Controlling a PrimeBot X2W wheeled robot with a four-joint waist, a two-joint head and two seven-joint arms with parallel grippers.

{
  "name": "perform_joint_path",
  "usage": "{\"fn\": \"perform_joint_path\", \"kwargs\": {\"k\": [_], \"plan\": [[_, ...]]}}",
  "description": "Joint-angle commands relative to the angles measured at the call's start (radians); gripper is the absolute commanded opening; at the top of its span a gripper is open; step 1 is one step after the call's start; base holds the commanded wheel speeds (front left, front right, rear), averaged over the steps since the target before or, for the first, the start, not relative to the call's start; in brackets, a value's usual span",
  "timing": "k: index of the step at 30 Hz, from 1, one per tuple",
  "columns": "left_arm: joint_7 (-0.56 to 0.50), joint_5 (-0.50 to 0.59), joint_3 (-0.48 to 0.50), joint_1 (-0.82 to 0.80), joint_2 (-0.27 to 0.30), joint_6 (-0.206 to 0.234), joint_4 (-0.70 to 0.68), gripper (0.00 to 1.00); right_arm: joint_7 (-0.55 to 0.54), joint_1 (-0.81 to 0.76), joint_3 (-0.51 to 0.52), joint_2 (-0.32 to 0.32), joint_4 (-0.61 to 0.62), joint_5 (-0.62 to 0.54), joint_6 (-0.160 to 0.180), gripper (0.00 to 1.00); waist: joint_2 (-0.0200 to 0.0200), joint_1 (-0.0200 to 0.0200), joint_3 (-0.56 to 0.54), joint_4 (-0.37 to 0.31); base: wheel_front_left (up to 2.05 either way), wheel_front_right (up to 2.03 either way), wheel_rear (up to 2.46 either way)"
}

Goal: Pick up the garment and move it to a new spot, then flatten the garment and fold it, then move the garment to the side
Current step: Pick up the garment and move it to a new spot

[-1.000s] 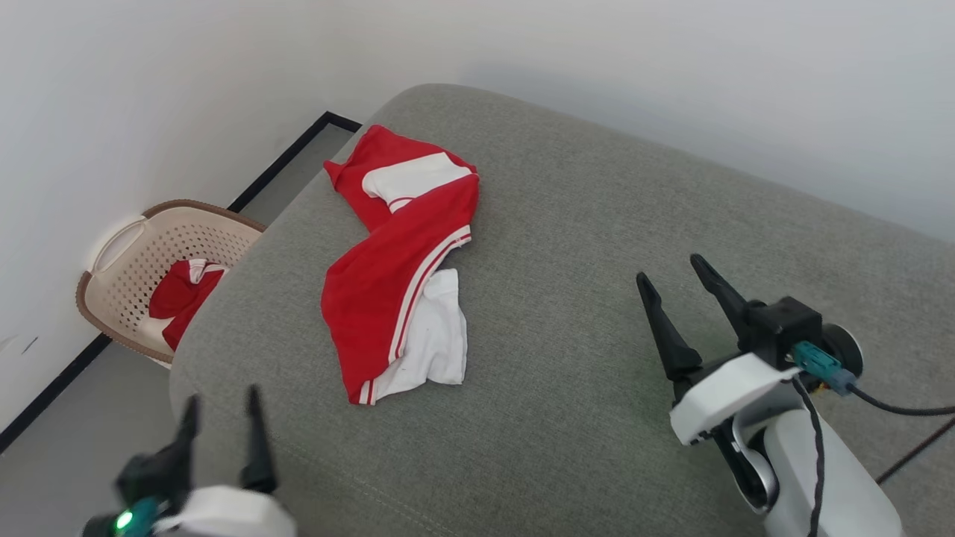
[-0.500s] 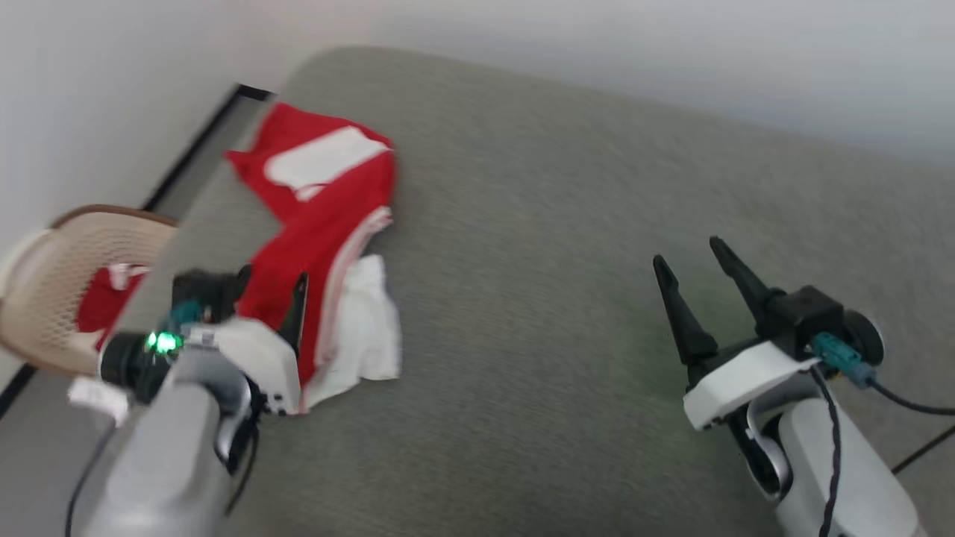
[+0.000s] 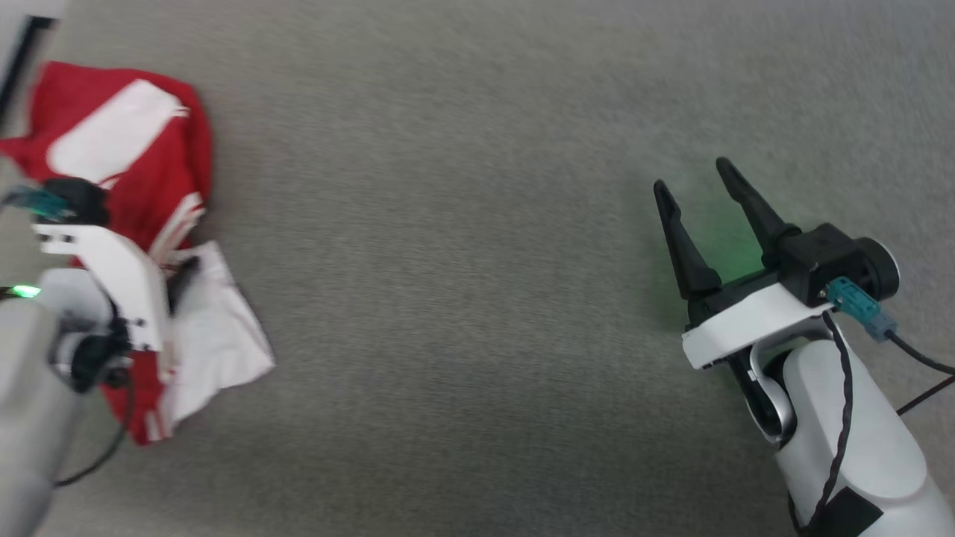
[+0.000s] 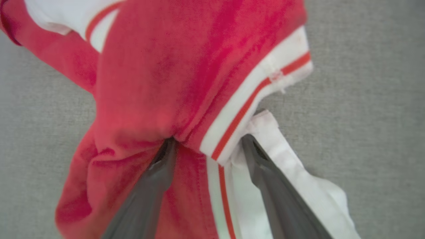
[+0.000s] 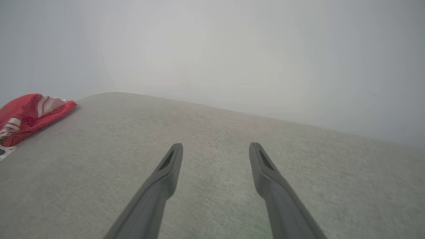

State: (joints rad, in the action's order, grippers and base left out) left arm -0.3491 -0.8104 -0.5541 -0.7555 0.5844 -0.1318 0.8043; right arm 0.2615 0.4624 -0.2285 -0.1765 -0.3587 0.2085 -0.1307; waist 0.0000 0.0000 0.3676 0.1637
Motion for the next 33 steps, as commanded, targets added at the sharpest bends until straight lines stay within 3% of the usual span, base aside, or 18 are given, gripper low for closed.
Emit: {"fn": "perform_joint_path", "kwargs": {"k": [1,6,8,9,11,23,33], "plan": [[-0.017,-0.025,-0.008,-0.016,0.002,0.003,0.016,1.0,0.005,0.015,-0.002,0.003,0.009,-0.003,0.0,1.0,0.0,0.0,0.062,-0.06,0.0,0.0,0.0],[-0.059,-0.083,-0.028,-0.015,-0.021,0.003,0.096,1.0,0.005,0.032,-0.003,0.002,0.028,-0.004,0.0,1.0,0.0,0.0,0.1,-0.082,0.0,0.0,0.0],[-0.077,-0.103,-0.045,-0.007,-0.037,0.003,0.107,0.73,0.005,0.036,-0.002,0.002,0.035,-0.008,0.0,1.0,0.0,0.0,0.109,-0.084,0.0,0.0,0.0],[-0.085,-0.11,-0.055,-0.003,-0.044,0.003,0.11,0.31,0.005,0.037,-0.003,0.001,0.037,-0.012,0.0,1.0,0.0,0.0,0.111,-0.083,0.0,0.0,0.0],[-0.085,-0.127,-0.072,0.001,-0.049,0.0,0.106,0.0,0.005,0.04,-0.006,0.001,0.041,-0.016,0.0,1.0,0.0,0.0,0.111,-0.08,0.0,0.0,0.0],[0.147,-0.067,-0.118,-0.085,0.024,-0.002,0.076,0.0,0.005,0.004,-0.01,0.014,0.033,-0.005,0.0,1.0,0.0,0.0,-0.027,-0.052,0.0,0.0,0.0],[0.217,-0.022,-0.204,-0.124,0.053,0.002,-0.097,0.0,0.005,-0.056,0.037,0.042,0.034,0.012,0.0,1.0,0.0,0.0,-0.118,-0.116,0.0,0.0,0.0]]}}
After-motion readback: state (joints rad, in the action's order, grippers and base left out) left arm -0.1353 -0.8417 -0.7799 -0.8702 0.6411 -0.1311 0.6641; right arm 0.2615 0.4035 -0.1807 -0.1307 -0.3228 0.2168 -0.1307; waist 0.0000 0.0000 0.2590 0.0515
